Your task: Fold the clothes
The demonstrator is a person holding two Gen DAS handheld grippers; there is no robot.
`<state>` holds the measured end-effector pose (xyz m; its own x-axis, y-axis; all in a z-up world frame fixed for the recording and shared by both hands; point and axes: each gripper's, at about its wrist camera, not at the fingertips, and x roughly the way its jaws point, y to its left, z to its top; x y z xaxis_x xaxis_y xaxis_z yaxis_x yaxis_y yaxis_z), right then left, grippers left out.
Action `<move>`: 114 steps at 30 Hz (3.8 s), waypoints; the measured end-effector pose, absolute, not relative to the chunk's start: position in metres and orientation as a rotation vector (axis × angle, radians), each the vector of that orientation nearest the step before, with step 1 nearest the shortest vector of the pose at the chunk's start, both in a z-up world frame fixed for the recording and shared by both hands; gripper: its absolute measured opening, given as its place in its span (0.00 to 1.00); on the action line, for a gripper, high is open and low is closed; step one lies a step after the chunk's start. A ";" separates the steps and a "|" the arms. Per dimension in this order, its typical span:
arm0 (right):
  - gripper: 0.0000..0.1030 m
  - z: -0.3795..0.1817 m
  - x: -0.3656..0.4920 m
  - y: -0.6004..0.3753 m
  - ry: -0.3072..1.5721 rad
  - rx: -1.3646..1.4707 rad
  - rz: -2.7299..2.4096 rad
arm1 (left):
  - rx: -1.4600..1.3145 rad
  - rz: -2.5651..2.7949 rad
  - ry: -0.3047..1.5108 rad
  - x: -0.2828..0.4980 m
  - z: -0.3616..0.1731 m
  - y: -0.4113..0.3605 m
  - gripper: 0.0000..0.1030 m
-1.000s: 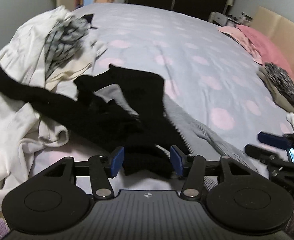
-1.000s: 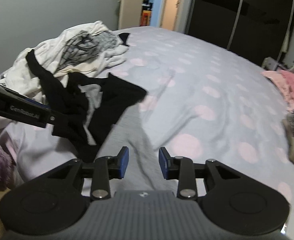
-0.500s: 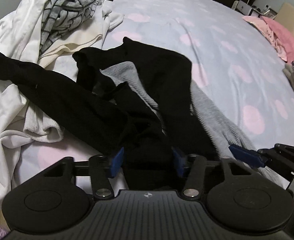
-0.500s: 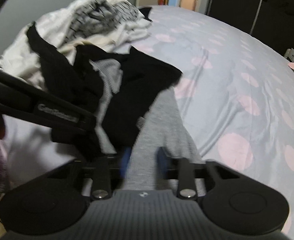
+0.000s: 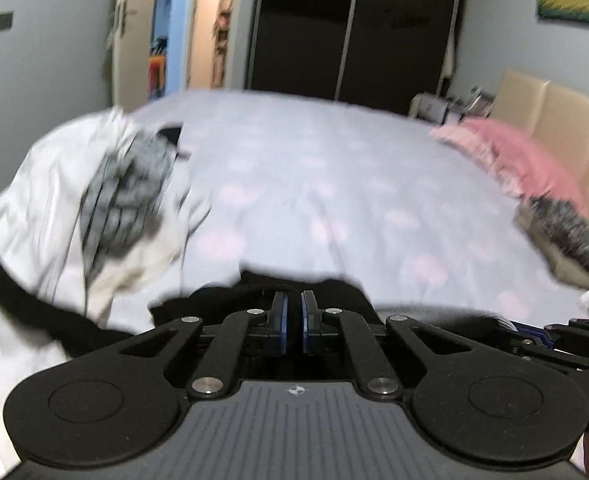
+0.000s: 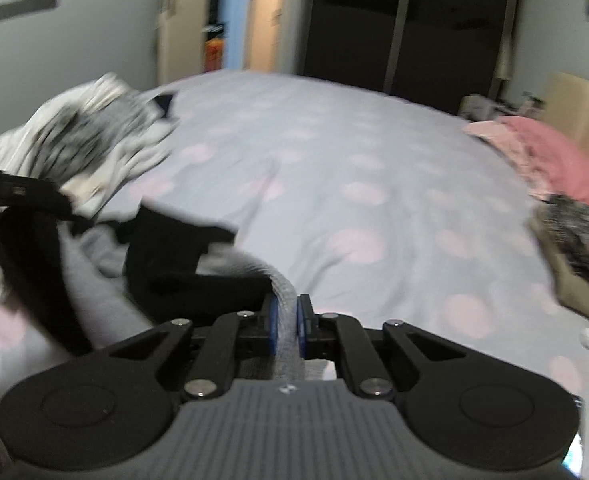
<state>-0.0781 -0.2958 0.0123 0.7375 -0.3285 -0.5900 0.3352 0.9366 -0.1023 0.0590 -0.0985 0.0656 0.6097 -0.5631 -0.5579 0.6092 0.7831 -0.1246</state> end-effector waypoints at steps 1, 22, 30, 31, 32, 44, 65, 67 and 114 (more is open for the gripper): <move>0.10 0.018 -0.082 -0.301 0.632 0.017 -0.385 | 0.082 -0.688 0.596 0.059 0.075 -0.100 0.04; 0.10 0.064 -0.157 -0.364 0.867 0.099 -0.476 | 0.377 -0.763 0.714 0.073 0.094 -0.119 0.04; 0.11 0.004 -0.179 -0.338 1.111 0.096 -0.362 | 0.613 -0.792 1.009 0.053 0.016 -0.101 0.05; 0.14 0.003 -0.182 -0.336 1.116 0.086 -0.352 | 0.621 -0.804 1.035 0.052 0.013 -0.096 0.06; 0.17 0.004 -0.184 -0.334 1.117 0.078 -0.342 | 0.618 -0.814 1.048 0.052 0.011 -0.088 0.08; 0.51 0.042 -0.143 -0.327 0.886 -0.216 -0.062 | 0.527 -0.850 1.045 0.072 0.012 -0.076 0.41; 0.39 -0.041 0.065 -0.372 1.012 -0.413 0.249 | 0.576 -0.857 1.257 0.094 -0.045 -0.085 0.31; 0.39 -0.048 0.076 -0.371 1.036 -0.410 0.263 | 0.577 -0.848 1.264 0.095 -0.048 -0.087 0.28; 0.04 0.319 -0.252 -0.326 0.063 -0.385 -0.592 | 0.084 -0.890 -0.010 -0.052 0.326 -0.067 0.04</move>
<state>-0.2519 -0.3257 0.3191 0.8303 -0.5549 0.0513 0.5317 0.7613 -0.3710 -0.0524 -0.0672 0.3264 0.6293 -0.7767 -0.0263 0.7759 0.6261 0.0774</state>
